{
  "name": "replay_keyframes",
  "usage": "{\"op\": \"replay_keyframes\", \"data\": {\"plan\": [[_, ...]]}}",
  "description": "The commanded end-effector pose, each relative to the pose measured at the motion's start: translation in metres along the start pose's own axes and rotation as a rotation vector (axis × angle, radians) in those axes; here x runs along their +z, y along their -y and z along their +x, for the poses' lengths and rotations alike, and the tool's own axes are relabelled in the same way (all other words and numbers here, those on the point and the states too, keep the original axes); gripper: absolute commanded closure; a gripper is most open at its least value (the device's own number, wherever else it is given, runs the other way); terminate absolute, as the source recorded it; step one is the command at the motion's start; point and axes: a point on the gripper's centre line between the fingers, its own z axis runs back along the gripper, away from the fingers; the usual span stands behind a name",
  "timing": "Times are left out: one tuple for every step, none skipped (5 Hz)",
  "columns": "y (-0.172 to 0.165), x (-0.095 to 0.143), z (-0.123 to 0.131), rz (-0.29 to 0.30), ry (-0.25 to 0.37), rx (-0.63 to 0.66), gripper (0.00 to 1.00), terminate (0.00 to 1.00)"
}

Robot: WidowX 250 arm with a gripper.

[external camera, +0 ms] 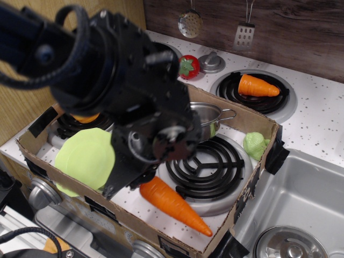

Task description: Take carrot off plate

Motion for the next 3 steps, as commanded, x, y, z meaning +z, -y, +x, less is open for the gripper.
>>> {"op": "replay_keyframes", "data": {"plan": [[0.005,0.003,-0.014,-0.032,-0.003,-0.015,0.0,0.0],[0.011,0.015,-0.009,-0.022,0.042,-0.031,0.0,0.0],[0.019,0.034,-0.001,0.002,0.046,-0.029,0.0,0.0]]}}
